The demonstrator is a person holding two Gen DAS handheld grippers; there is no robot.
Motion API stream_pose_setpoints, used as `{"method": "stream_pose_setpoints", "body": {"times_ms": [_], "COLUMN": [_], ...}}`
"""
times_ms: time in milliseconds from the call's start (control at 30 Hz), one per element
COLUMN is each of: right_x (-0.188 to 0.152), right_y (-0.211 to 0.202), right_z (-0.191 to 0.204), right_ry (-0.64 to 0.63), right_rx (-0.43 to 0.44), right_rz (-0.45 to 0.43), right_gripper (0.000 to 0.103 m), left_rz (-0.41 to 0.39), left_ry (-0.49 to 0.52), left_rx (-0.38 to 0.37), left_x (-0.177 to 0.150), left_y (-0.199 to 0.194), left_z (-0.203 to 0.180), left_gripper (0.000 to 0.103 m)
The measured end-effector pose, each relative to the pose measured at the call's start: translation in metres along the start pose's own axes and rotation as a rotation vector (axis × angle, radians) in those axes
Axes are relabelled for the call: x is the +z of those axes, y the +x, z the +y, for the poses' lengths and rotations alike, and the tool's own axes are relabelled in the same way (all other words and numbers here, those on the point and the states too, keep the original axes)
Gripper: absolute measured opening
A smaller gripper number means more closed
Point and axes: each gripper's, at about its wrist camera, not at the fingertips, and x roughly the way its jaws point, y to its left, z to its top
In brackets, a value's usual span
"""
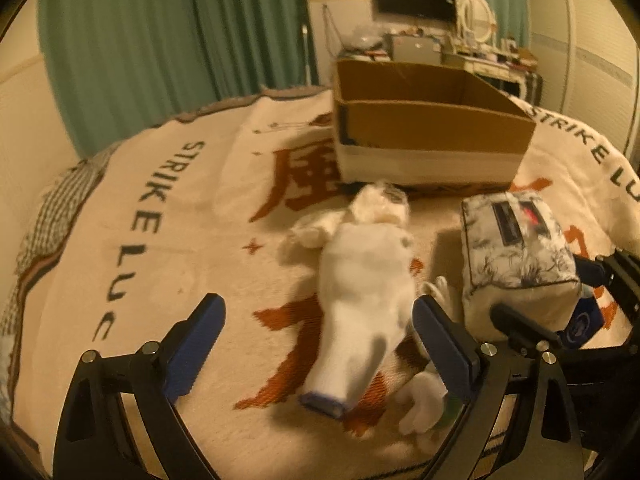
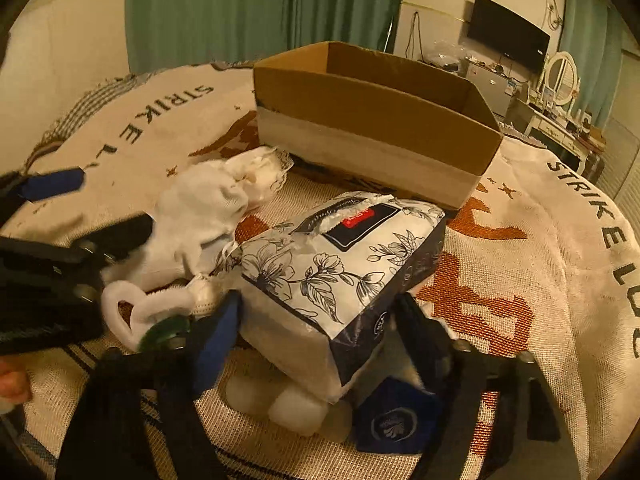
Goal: Organize soft objects
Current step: 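Grasp the white sock with the left tool while the right tool grasps the floral tissue pack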
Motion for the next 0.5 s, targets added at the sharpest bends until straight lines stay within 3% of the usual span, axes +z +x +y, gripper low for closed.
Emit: {"method": "stream_pose_setpoints", "body": {"times_ms": [100, 167, 233, 367, 500], "right_x": [0.000, 0.000, 0.001, 0.003, 0.002], "right_y": [-0.004, -0.007, -0.012, -0.021, -0.025], "right_z": [-0.002, -0.001, -0.001, -0.006, -0.010], "right_ry": [-0.014, -0.022, -0.020, 0.000, 0.012], "right_rx": [0.003, 0.007, 0.018, 0.036, 0.043], "right_rz": [-0.010, -0.019, -0.034, -0.061, -0.071], "right_gripper": [0.065, 0.063, 0.059, 0.057, 0.056], "left_rz": [0.029, 0.057, 0.086, 0.106, 0.141], "left_ry": [-0.014, -0.011, -0.019, 0.010, 0.003], "left_rx": [-0.037, -0.018, -0.031, -0.068, -0.150], "left_x": [0.000, -0.003, -0.004, -0.006, -0.008], "left_y": [0.009, 0.015, 0.020, 0.029, 0.039], "left_z": [-0.001, 0.000, 0.002, -0.008, -0.014], "left_gripper": [0.091, 0.089, 0.078, 0.076, 0.047]}}
